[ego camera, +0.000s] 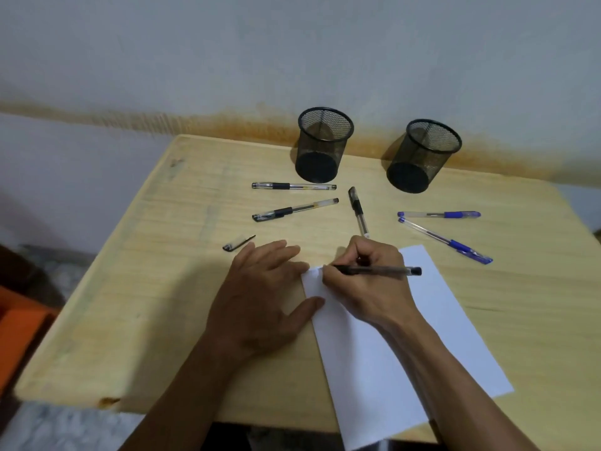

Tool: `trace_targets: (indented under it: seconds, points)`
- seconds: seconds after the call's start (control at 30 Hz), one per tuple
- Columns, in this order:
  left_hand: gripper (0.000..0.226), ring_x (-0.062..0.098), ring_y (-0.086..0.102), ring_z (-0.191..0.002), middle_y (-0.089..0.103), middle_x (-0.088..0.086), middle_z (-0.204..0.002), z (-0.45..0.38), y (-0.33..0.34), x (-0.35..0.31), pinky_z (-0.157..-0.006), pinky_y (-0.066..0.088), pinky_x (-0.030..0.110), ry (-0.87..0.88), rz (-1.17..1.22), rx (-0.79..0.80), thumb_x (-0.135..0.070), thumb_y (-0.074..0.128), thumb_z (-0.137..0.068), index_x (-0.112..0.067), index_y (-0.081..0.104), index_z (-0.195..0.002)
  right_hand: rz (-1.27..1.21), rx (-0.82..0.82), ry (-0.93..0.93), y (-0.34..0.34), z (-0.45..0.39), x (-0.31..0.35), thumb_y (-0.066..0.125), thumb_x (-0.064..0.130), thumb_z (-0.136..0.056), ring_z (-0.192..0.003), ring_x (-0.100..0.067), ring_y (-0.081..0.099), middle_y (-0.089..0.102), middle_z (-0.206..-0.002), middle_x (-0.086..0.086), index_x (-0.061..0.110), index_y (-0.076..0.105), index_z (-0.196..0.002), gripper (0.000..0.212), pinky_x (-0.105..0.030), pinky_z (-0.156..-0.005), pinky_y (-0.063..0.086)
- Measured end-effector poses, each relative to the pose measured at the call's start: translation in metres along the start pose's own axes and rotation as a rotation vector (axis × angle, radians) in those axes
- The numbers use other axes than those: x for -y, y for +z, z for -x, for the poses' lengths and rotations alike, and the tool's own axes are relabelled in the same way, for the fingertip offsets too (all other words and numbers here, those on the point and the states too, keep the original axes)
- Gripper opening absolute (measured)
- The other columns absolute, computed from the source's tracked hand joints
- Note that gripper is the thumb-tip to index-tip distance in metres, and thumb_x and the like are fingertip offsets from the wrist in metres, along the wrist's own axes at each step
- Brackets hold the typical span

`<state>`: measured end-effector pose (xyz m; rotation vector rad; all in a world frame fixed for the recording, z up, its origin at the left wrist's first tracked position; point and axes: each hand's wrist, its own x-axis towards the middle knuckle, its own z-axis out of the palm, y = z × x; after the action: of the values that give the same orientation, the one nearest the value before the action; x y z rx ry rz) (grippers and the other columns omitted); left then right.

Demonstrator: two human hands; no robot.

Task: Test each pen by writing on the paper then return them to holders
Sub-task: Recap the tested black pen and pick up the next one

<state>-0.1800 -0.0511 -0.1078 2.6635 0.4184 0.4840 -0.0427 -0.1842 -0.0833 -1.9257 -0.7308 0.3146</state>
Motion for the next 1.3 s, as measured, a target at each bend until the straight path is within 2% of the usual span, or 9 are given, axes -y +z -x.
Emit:
trace_targets:
  seconds: [0.1, 0.2, 0.37, 0.43, 0.53, 0.83, 1.03, 1.17, 1.3]
  points:
    - [0.059, 0.016, 0.045, -0.137, 0.059, -0.003, -0.139, 0.0, 0.0, -0.002, -0.115, 0.031, 0.051, -0.024, -0.009, 0.021, -0.065, 0.054, -0.081, -0.026, 0.066, -0.123, -0.044, -0.007, -0.017, 0.0, -0.001, -0.006, 0.08, 0.009, -0.067, -0.052, -0.021, 0.052, 0.061, -0.056, -0.005, 0.012, 0.059, -0.058, 0.023, -0.038, -0.047, 0.043]
    - [0.059, 0.014, 0.04, -0.142, 0.055, -0.002, -0.144, -0.002, -0.001, -0.004, -0.118, 0.026, 0.052, -0.042, 0.02, 0.019, -0.064, 0.055, -0.079, -0.026, 0.067, -0.123, -0.067, -0.014, -0.013, 0.003, -0.003, -0.01, 0.078, 0.016, -0.063, -0.052, -0.019, 0.05, 0.059, -0.056, -0.01, 0.013, 0.056, -0.058, 0.023, -0.042, -0.048, 0.044]
    - [0.06, 0.012, 0.041, -0.141, 0.057, -0.001, -0.143, -0.002, -0.001, -0.006, -0.118, 0.027, 0.054, -0.048, 0.038, 0.014, -0.063, 0.057, -0.079, -0.024, 0.069, -0.122, -0.091, -0.026, -0.011, 0.005, -0.006, -0.016, 0.078, 0.026, -0.062, -0.053, -0.029, 0.052, 0.06, -0.056, -0.011, 0.021, 0.054, -0.056, 0.025, -0.048, -0.049, 0.046]
    - [0.06, 0.013, 0.042, -0.141, 0.057, 0.0, -0.143, -0.002, -0.001, -0.006, -0.118, 0.028, 0.054, -0.048, 0.041, 0.005, -0.063, 0.058, -0.079, -0.023, 0.07, -0.122, -0.076, -0.031, -0.015, 0.005, -0.006, -0.016, 0.078, 0.024, -0.062, -0.052, -0.022, 0.05, 0.06, -0.055, -0.01, 0.025, 0.053, -0.054, 0.027, -0.045, -0.049, 0.045]
    - [0.06, 0.013, 0.042, -0.141, 0.057, 0.0, -0.143, -0.001, -0.002, -0.007, -0.117, 0.028, 0.054, -0.052, 0.038, 0.004, -0.062, 0.058, -0.079, -0.022, 0.07, -0.122, -0.019, -0.038, -0.039, 0.006, -0.005, -0.014, 0.079, 0.019, -0.063, -0.052, -0.011, 0.049, 0.06, -0.054, -0.006, 0.017, 0.054, -0.055, 0.026, -0.035, -0.047, 0.041]
    - [0.06, 0.012, 0.041, -0.142, 0.056, -0.001, -0.144, -0.002, -0.003, -0.008, -0.118, 0.027, 0.052, -0.056, 0.035, 0.009, -0.063, 0.057, -0.08, -0.023, 0.07, -0.123, 0.032, -0.028, -0.066, 0.003, -0.006, -0.011, 0.076, 0.021, -0.061, -0.049, -0.007, 0.045, 0.059, -0.059, -0.004, 0.01, 0.059, -0.058, 0.02, -0.024, -0.046, 0.034]
    - [0.059, 0.012, 0.042, -0.141, 0.057, -0.001, -0.143, -0.002, -0.003, -0.008, -0.117, 0.029, 0.054, -0.057, 0.049, -0.001, -0.061, 0.06, -0.079, -0.022, 0.07, -0.122, 0.01, -0.041, -0.041, 0.003, -0.005, -0.012, 0.078, 0.017, -0.063, -0.05, -0.007, 0.046, 0.06, -0.057, -0.005, 0.011, 0.058, -0.058, 0.022, -0.027, -0.046, 0.036]
    - [0.058, 0.012, 0.042, -0.141, 0.057, -0.001, -0.143, -0.001, -0.003, -0.008, -0.117, 0.029, 0.054, -0.059, 0.058, -0.005, -0.061, 0.061, -0.079, -0.023, 0.07, -0.122, 0.007, -0.041, -0.053, 0.004, -0.006, -0.011, 0.076, 0.018, -0.062, -0.048, -0.007, 0.042, 0.054, -0.05, 0.001, 0.012, 0.055, -0.056, 0.022, -0.023, -0.046, 0.033]
    - [0.058, 0.011, 0.04, -0.142, 0.056, -0.002, -0.144, -0.002, -0.003, -0.008, -0.117, 0.029, 0.053, -0.061, 0.062, 0.001, -0.062, 0.06, -0.08, -0.023, 0.07, -0.123, -0.039, -0.024, -0.017, 0.004, -0.006, -0.011, 0.074, 0.017, -0.062, -0.051, -0.011, 0.042, 0.054, -0.053, -0.007, 0.009, 0.053, -0.057, 0.023, -0.028, -0.048, 0.033]
